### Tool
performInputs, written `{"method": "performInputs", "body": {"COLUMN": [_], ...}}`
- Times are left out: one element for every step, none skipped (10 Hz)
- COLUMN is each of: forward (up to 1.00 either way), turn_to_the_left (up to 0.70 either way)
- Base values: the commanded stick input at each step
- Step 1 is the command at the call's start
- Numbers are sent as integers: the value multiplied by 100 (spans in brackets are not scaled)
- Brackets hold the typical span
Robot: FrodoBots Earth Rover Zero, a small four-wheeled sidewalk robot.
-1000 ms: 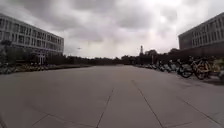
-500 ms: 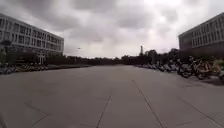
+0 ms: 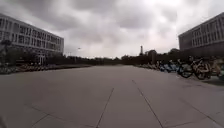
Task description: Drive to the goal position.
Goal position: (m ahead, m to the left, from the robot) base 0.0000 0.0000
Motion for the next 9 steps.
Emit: {"method": "performInputs", "body": {"forward": [4, 5, 5, 6, 6, 5, 4, 4, 2], "turn_to_the_left": [0, 0, 0, 0, 0, 0, 0, 0, 0]}}
